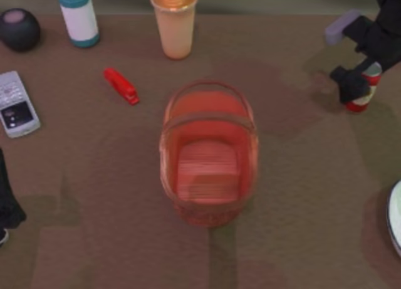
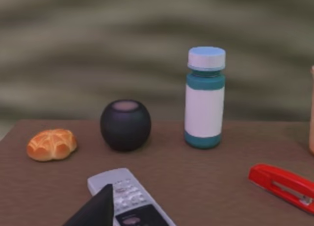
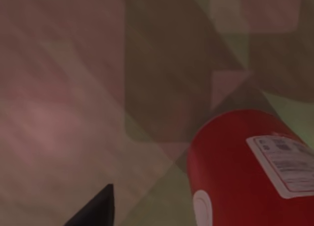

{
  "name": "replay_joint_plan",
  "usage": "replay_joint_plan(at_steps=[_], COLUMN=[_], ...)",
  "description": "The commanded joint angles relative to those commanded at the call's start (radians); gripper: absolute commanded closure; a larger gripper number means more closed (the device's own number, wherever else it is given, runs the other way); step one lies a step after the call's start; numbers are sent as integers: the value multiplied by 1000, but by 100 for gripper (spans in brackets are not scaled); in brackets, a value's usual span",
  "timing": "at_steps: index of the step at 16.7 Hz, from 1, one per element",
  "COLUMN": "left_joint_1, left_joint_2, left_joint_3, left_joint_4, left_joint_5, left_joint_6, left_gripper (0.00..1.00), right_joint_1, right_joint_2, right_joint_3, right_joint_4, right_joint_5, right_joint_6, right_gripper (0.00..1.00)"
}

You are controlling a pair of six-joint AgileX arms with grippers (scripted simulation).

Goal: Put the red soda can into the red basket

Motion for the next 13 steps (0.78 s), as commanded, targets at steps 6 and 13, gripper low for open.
replay_joint_plan(at_steps=[6, 13], left_joint_1=[0, 0], left_joint_2=[0, 0], left_joint_3=[0, 0], left_joint_4=[0, 0], left_joint_5=[0, 0], left_joint_6=[0, 0], left_gripper=[0, 0], right_joint_1=[0, 0], right_joint_2=[0, 0], right_joint_3=[0, 0], right_joint_4=[0, 0], right_joint_5=[0, 0], right_joint_6=[0, 0], right_gripper=[53, 100])
